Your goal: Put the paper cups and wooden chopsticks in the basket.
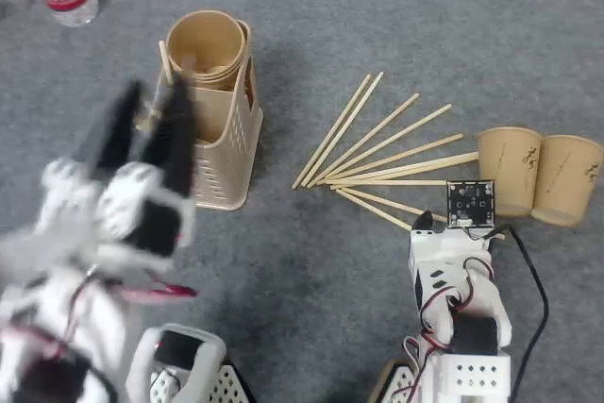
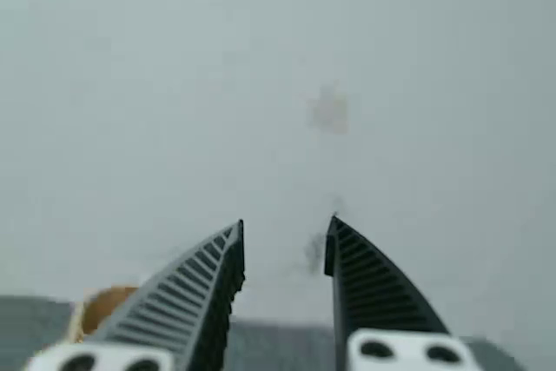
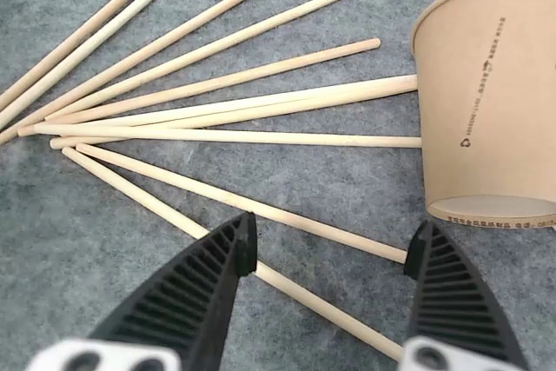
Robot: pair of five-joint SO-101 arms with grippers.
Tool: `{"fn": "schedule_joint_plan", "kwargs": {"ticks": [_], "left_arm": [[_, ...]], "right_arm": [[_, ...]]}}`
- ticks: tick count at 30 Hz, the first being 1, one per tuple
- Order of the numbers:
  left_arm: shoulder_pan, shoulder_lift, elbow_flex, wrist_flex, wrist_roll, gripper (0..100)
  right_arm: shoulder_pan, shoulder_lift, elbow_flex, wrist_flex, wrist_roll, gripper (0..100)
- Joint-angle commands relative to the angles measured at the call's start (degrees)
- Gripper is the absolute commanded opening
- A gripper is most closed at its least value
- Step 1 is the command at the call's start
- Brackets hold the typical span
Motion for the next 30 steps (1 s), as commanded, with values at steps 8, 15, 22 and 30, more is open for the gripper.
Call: {"fn": "schedule_joint_plan", "kwargs": {"ticks": [8,15,22,30], "left_arm": [[9.76,48.18,-31.6,21.71,-3.87,14],[9.76,63.74,-33.19,20.92,-8.09,14],[9.85,72.7,-33.1,19.69,-8.97,14],[12.13,82.11,-33.36,17.67,-8.97,14]], "right_arm": [[0.22,-0.57,-0.18,-0.04,0.7,28.4],[0.22,-0.57,-0.18,-0.13,0.7,28.4],[0.22,-0.57,-0.18,-0.13,0.7,28.4],[0.31,-0.57,-0.18,-0.22,0.7,28.4]]}}
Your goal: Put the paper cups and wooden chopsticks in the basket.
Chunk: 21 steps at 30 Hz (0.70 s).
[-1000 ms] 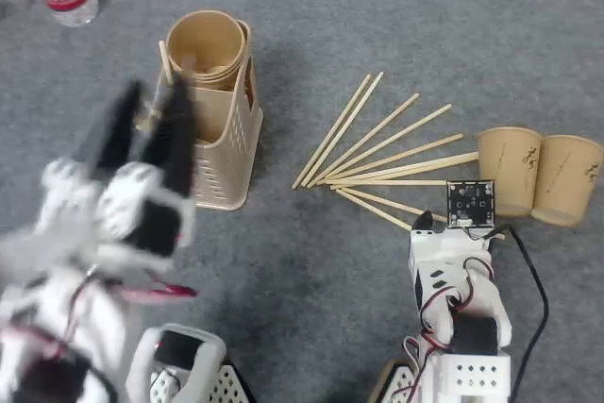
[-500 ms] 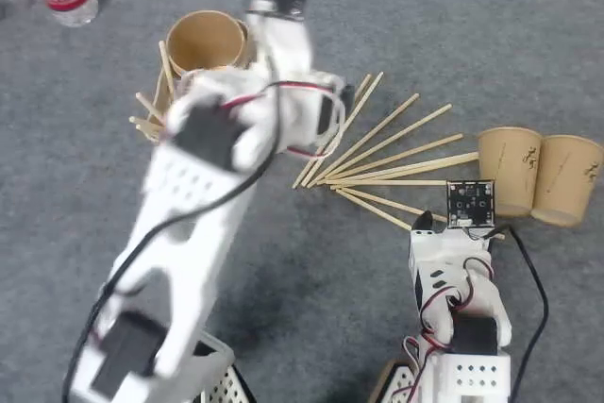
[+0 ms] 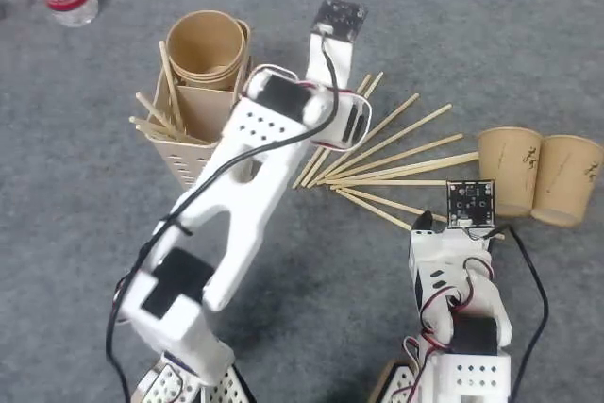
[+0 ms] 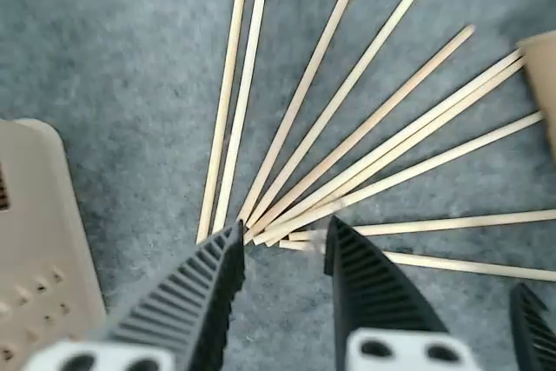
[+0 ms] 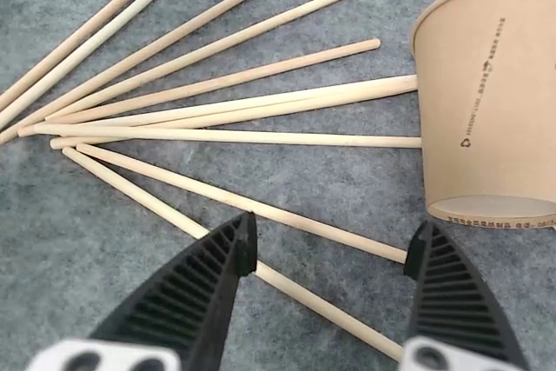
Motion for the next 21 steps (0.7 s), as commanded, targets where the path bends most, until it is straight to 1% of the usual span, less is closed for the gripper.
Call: {"fn": "schedule_joint_plan", "kwargs": {"ticks": [1,10,12,15,19,21], "left_arm": [[1.85,1.93,-2.68,-1.67,-0.7,14],[0.79,11.43,-2.33,-11.6,-0.44,14],[0.09,13.8,-2.33,-13.89,-0.7,10],[-1.93,15.91,-2.51,-17.32,-0.79,2],[-4.31,15.91,-2.42,-17.32,-0.79,4],[-5.27,15.91,-2.42,-15.38,-0.79,6]], "right_arm": [[0.31,-0.57,-0.18,-0.22,0.7,28.4],[0.48,-0.57,-0.18,-0.22,0.7,28.4],[0.48,-0.57,-0.18,-0.22,0.7,28.4],[0.48,-0.57,-0.18,-0.22,0.7,28.4],[0.48,-0.57,-0.18,-0.22,0.7,28.4],[0.48,-0.57,-0.18,-0.22,0.7,28.4]]}}
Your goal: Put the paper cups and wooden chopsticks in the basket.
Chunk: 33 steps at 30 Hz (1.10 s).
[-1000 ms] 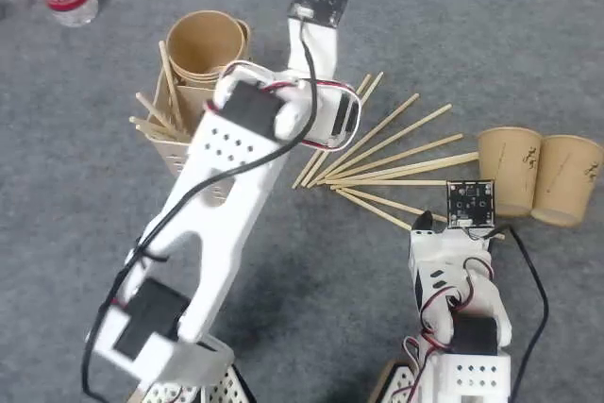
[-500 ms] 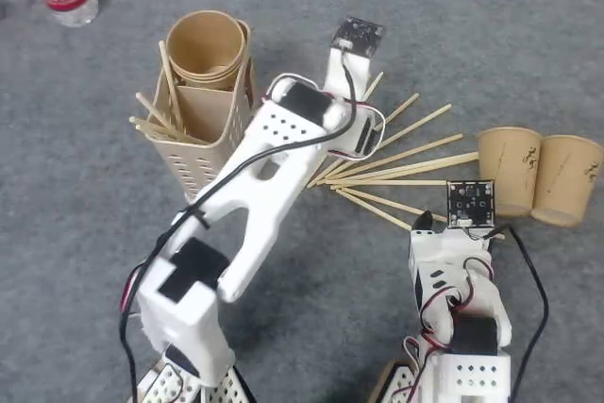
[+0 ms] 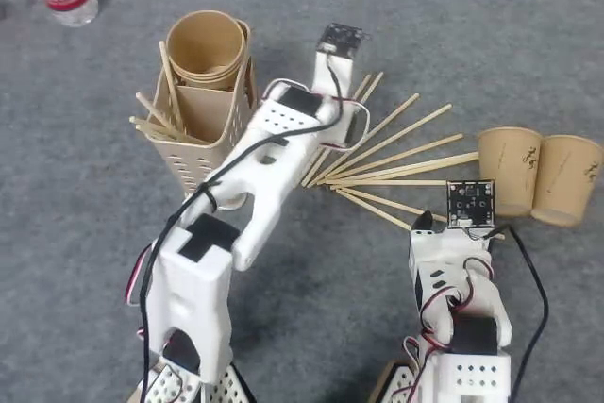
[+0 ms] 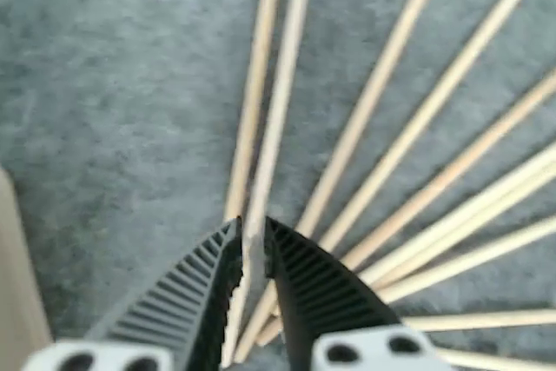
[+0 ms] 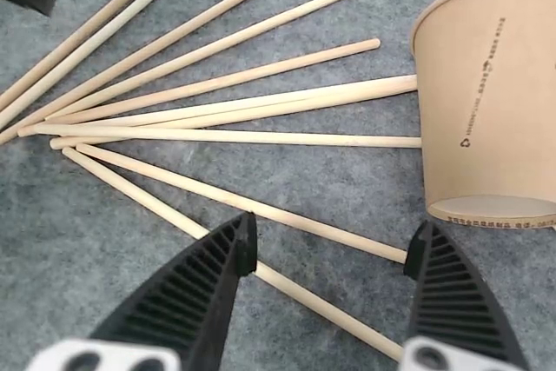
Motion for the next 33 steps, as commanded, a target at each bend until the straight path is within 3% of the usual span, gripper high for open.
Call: {"fn": "schedule_joint_plan", "kwargs": {"ticks": [1,8,15,26,33], "left_arm": [[-1.76,-0.88,-2.42,1.85,-0.88,8],[-1.67,-0.18,-2.15,6.86,-4.13,17],[-2.73,-0.18,2.77,0.18,-4.22,17],[-1.93,0.79,6.2,0.44,-4.48,18],[-1.85,10.55,-5.76,15.38,-6.95,18]], "right_arm": [[0.48,-0.57,-0.18,-0.22,0.7,28.4],[0.31,-0.57,-0.18,-0.31,0.7,28.4],[0.31,-0.57,-0.18,-0.22,0.7,28.4],[0.4,-0.57,-0.18,-0.13,0.7,28.4],[0.48,-0.57,-0.18,0.04,0.7,28.4]]}}
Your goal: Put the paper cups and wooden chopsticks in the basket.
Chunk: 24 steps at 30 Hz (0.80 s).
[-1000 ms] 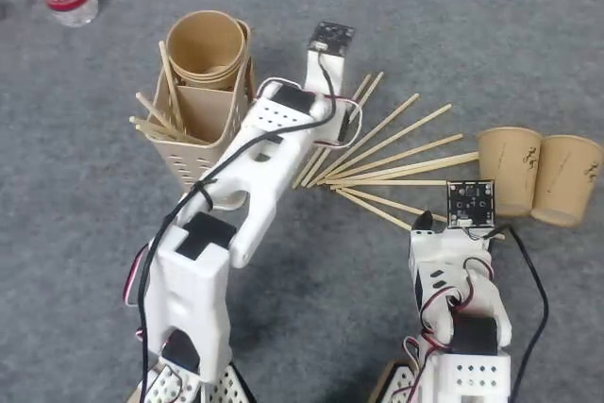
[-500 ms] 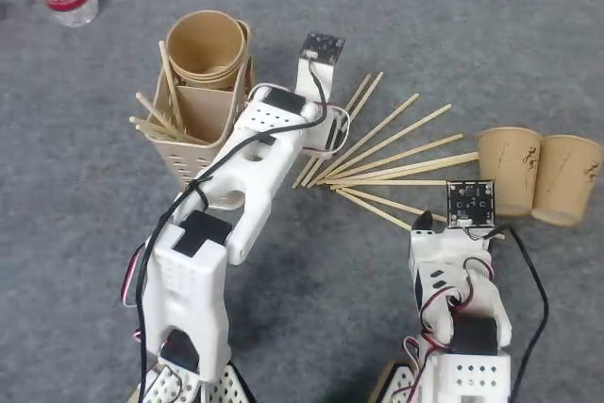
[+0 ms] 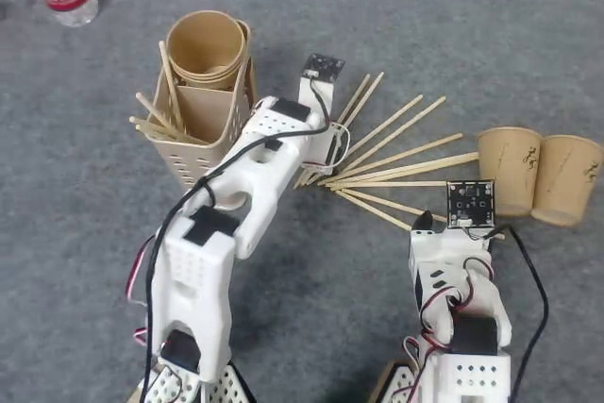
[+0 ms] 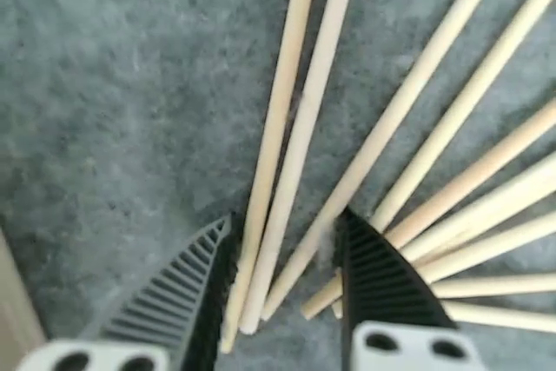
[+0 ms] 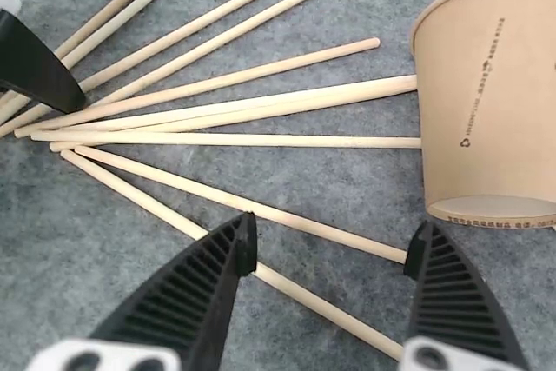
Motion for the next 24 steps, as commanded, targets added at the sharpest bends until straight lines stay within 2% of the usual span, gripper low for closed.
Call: {"fn": "schedule_joint_plan", "kwargs": {"ticks": [1,7,11,13,20,24], "left_arm": [[0.18,4.92,-9.63,9.67,-3.08,17],[-0.44,15.47,-27.38,22.51,-3.43,17],[-0.09,20.04,-36.7,28.75,-3.16,0],[-0.09,21.27,-40.48,31.74,-3.08,2],[0.09,22.33,-48.04,34.29,-4.04,1],[2.9,21.63,-48.66,34.46,-10.29,1]], "right_arm": [[0.48,-0.57,-0.18,0.04,0.7,28.4],[0.48,-0.57,-0.18,0.04,0.7,28.4],[0.48,-0.57,-0.18,-0.04,0.7,28.4],[0.48,-0.57,-0.18,-0.04,0.7,28.4],[0.4,-0.57,-0.18,-0.13,0.7,28.4],[0.4,-0.57,-0.18,-0.13,0.7,28.4]]}}
